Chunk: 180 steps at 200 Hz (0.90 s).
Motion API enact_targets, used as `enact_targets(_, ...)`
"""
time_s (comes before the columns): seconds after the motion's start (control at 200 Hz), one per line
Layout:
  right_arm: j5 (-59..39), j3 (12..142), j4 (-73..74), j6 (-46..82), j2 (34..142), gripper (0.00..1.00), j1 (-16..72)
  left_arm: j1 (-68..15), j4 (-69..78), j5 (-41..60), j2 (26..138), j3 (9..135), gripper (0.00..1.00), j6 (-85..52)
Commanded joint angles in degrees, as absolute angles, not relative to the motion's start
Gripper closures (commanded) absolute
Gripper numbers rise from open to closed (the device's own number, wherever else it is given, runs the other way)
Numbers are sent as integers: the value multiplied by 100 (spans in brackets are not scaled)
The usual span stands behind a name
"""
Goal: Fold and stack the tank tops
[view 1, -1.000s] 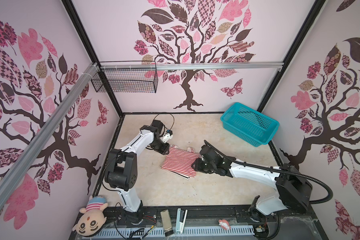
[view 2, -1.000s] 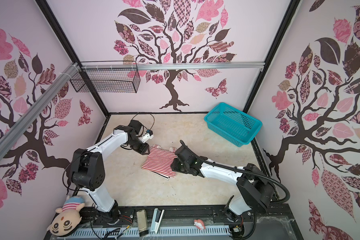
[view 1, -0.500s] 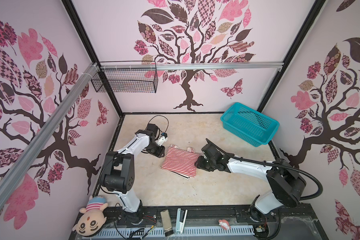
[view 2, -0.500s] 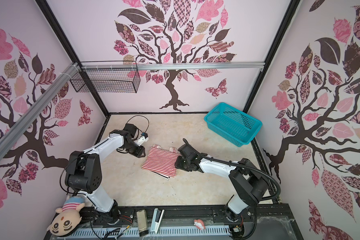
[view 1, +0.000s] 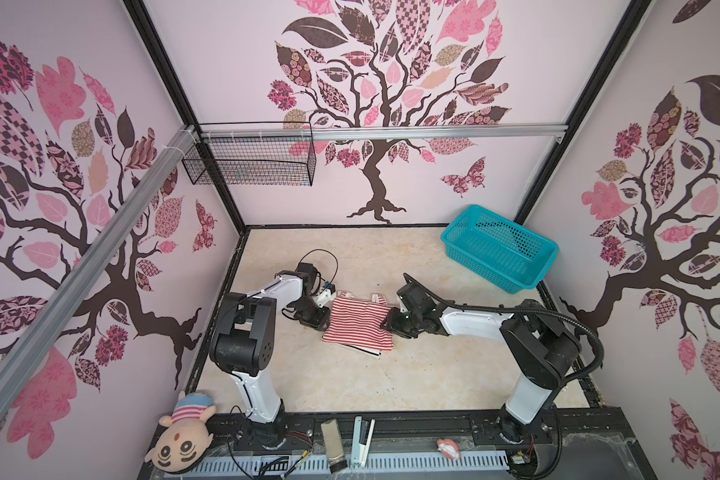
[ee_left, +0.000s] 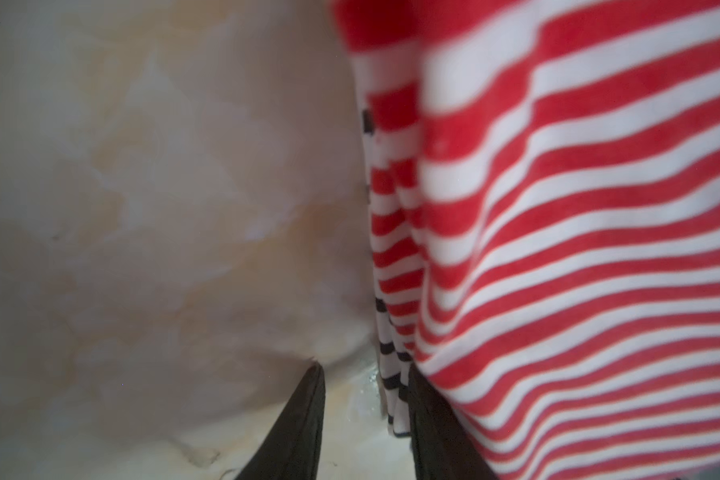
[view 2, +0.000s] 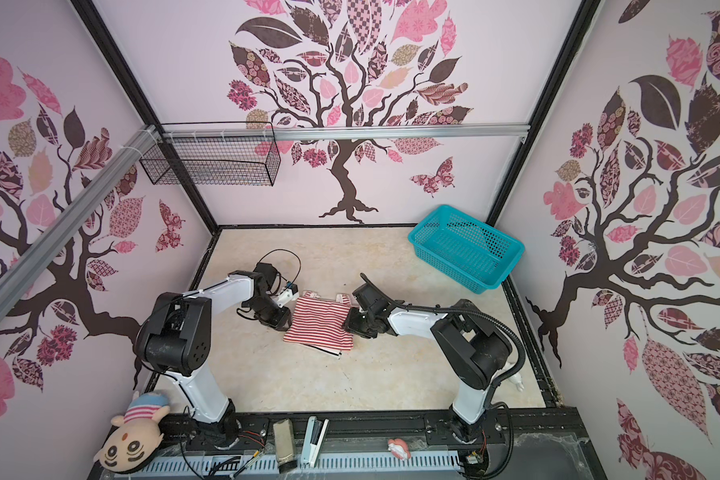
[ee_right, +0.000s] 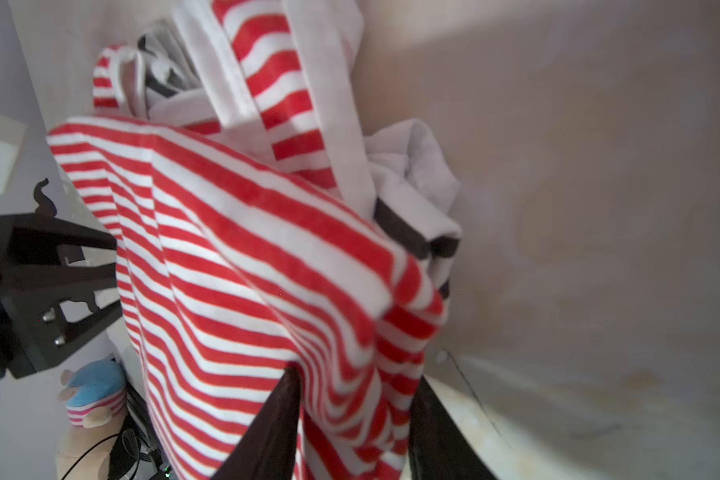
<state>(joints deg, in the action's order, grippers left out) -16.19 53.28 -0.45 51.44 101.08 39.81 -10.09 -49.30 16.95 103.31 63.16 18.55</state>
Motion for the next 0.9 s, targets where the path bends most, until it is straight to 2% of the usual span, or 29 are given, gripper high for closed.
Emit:
enact_targets(0.0, -1961, 5670, 262, 5155, 10427, 56, 3792, -1002, -4808, 1971, 10329, 6061, 63, 1854)
enact_targets(0.15, -2180, 6207, 55, 5049, 10795, 56, 3649, -1010, -4794, 2165, 10366, 5988, 63, 1787)
enact_targets(0.28, -2046, 6396, -276, 4805, 10673, 54, 3632, -993, -4734, 1967, 10146, 5941, 63, 1747)
enact_targets(0.365, -1639, 6586, -906, 4423, 10427, 50, 3618, -960, -4571, 1552, 9879, 5869, 61, 1690)
enact_targets(0.415, -1321, 6666, -1274, 4213, 10193, 41, 3618, -872, -4460, 1278, 9695, 5870, 59, 1631)
enact_targets(0.51, -672, 6740, -1901, 3844, 9707, 18, 3534, -449, -4436, 1256, 9449, 6023, 48, 1526)
enact_targets(0.61, -226, 6714, -2441, 3528, 9248, 2, 3116, 126, -4446, 1429, 9317, 6311, 41, 1391)
enact_targets(0.69, -234, 6488, -2582, 3262, 8838, 0, 2445, 626, -4312, 1749, 9210, 6482, 38, 1255)
enact_targets(0.76, -282, 6216, -2525, 3122, 8410, 0, 1682, 1024, -3931, 2064, 9028, 6449, 30, 998)
enact_targets(0.79, -274, 6032, -2394, 3076, 8207, 0, 1346, 1166, -3611, 2164, 8901, 6333, 13, 827)
enact_targets(0.82, -209, 5845, -2217, 3043, 8003, 0, 1037, 1283, -3220, 2260, 8738, 6124, 3, 664)
enact_targets(0.895, -263, 5338, -1807, 2977, 7613, 0, 248, 1404, -2160, 2423, 8284, 5514, 2, 391)
